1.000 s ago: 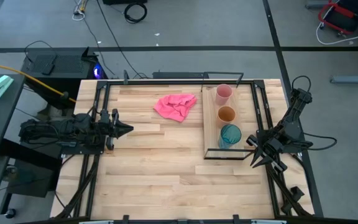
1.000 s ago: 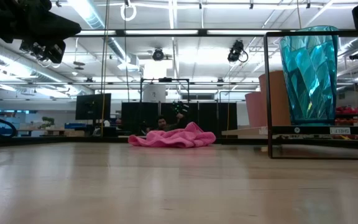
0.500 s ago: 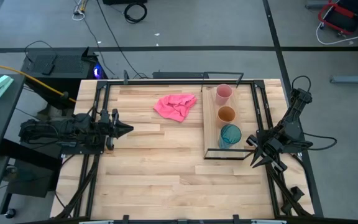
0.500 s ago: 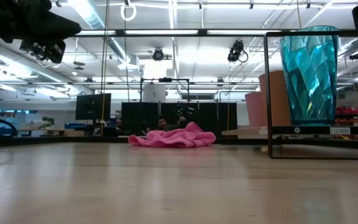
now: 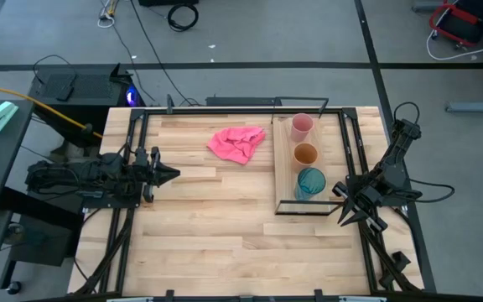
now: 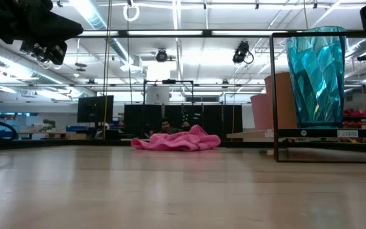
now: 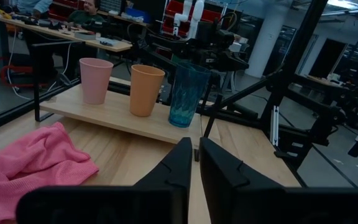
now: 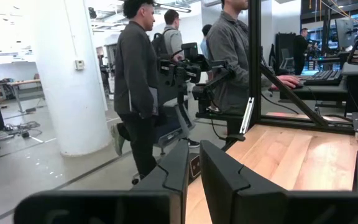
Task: Stack small to large cups/mugs on shelf
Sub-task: Return to Home Position
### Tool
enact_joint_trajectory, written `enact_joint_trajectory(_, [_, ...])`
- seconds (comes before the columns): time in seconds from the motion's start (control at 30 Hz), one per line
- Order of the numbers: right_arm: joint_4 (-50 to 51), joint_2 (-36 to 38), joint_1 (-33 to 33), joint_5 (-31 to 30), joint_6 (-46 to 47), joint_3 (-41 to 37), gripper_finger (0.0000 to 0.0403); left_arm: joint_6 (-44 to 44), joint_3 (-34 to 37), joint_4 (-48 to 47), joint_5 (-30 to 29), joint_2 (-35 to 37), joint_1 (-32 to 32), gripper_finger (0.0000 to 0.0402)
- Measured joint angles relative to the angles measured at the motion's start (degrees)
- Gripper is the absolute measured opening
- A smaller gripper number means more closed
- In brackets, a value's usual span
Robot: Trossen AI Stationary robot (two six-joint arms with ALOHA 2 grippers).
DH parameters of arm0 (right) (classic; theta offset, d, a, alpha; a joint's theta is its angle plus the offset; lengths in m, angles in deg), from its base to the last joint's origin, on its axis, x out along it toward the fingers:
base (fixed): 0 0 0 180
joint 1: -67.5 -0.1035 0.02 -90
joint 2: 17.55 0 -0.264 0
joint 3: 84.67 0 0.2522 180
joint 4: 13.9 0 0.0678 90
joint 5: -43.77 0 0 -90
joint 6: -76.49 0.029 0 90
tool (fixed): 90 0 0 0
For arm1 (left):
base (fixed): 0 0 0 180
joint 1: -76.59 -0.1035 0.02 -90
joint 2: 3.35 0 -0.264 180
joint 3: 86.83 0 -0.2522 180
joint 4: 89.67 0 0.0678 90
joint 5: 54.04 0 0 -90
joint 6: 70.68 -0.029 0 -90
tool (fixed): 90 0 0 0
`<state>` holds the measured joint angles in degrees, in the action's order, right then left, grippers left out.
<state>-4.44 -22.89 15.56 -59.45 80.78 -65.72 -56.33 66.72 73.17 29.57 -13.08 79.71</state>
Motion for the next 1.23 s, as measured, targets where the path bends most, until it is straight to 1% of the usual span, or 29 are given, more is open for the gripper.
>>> enact_joint_trajectory(0.3, [0.0, 0.0, 0.0, 0.0, 0.0, 0.0, 0.0048, 0.0, 0.0, 0.0, 0.0, 0.0, 0.0, 0.0030])
enact_joint_trajectory(0.6, [0.0, 0.0, 0.0, 0.0, 0.0, 0.0, 0.0048, 0.0, 0.0, 0.0, 0.0, 0.0, 0.0, 0.0040])
enact_joint_trajectory(0.97, [0.0, 0.0, 0.0, 0.0, 0.0, 0.0, 0.0048, 0.0, 0.0, 0.0, 0.0, 0.0, 0.0, 0.0030])
enact_joint_trajectory(1.23, [0.0, 0.0, 0.0, 0.0, 0.0, 0.0, 0.0048, 0.0, 0.0, 0.0, 0.0, 0.0, 0.0, 0.0039])
